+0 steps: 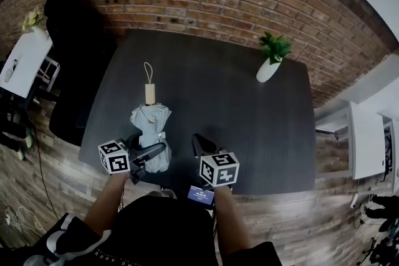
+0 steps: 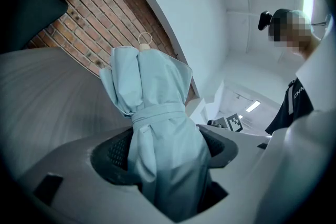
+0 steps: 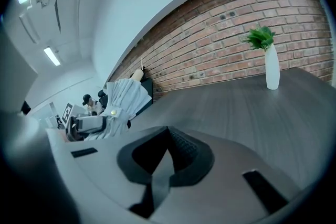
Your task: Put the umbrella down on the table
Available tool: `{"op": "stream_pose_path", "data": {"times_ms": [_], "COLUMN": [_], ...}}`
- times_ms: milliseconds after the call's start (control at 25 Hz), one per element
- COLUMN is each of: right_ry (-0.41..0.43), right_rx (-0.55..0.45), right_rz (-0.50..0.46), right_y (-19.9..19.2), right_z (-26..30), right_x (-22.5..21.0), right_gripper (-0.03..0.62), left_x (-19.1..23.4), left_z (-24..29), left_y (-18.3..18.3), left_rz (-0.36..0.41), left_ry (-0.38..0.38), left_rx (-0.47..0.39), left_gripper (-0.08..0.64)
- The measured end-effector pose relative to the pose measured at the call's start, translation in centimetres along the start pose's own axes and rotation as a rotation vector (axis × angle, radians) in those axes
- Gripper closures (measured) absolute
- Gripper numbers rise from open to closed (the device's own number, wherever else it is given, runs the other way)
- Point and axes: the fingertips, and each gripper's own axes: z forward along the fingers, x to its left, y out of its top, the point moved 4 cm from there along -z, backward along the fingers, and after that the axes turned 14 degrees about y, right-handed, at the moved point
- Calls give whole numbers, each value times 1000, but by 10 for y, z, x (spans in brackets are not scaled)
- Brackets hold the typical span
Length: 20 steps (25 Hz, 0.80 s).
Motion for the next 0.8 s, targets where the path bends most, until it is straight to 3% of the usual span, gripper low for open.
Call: {"op": "stream_pose_path", "data": {"times_ms": [320, 800], "right_ry": [-34, -11], "right_rx": [-17, -8], "right_rz": [12, -29], "right_y": [-3, 15], "right_z": [12, 10], "right_x": [5, -1], "right_gripper": [584, 584], "left_x": [14, 13], "left_z": [5, 23], "left_y": [5, 18], "left_rz": [22, 58], "left_ry": [-37, -14], "left_rx": [44, 47], "left_gripper": [225, 225]}}
